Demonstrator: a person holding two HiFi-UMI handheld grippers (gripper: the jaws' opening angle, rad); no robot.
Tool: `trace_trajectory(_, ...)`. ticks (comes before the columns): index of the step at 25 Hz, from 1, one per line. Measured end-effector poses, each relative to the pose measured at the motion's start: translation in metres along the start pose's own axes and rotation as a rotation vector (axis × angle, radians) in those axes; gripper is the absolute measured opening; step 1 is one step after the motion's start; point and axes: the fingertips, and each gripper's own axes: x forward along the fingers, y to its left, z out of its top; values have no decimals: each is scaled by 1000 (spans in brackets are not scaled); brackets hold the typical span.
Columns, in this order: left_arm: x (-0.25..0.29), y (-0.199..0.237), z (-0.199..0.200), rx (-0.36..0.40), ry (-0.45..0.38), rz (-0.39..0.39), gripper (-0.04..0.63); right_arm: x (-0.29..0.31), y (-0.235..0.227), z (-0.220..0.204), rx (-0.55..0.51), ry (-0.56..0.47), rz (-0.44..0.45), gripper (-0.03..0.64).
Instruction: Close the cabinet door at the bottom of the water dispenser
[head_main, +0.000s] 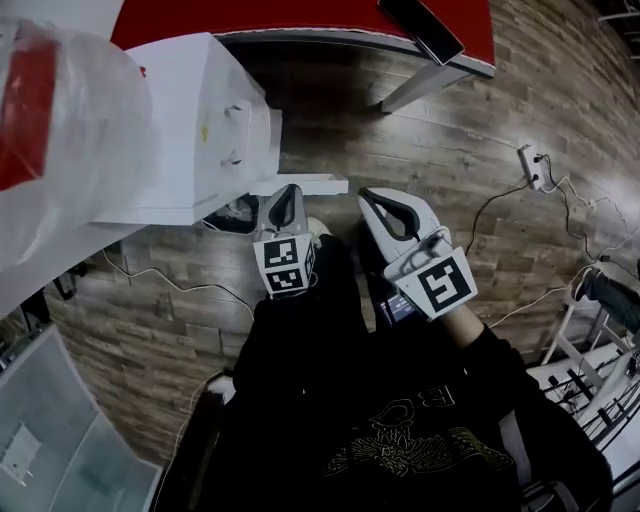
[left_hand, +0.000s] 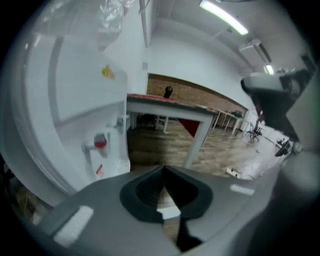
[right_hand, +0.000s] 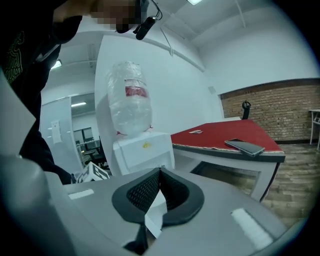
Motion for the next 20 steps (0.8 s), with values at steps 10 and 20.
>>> trace_trajectory(10,113,20,-199,-76,372,94,8,-4,-21,-102,73,120,-26,-5)
trace_trajectory(20,140,32,-239,-166,478,125,6,34,-53,-128,79,167,-66,-5)
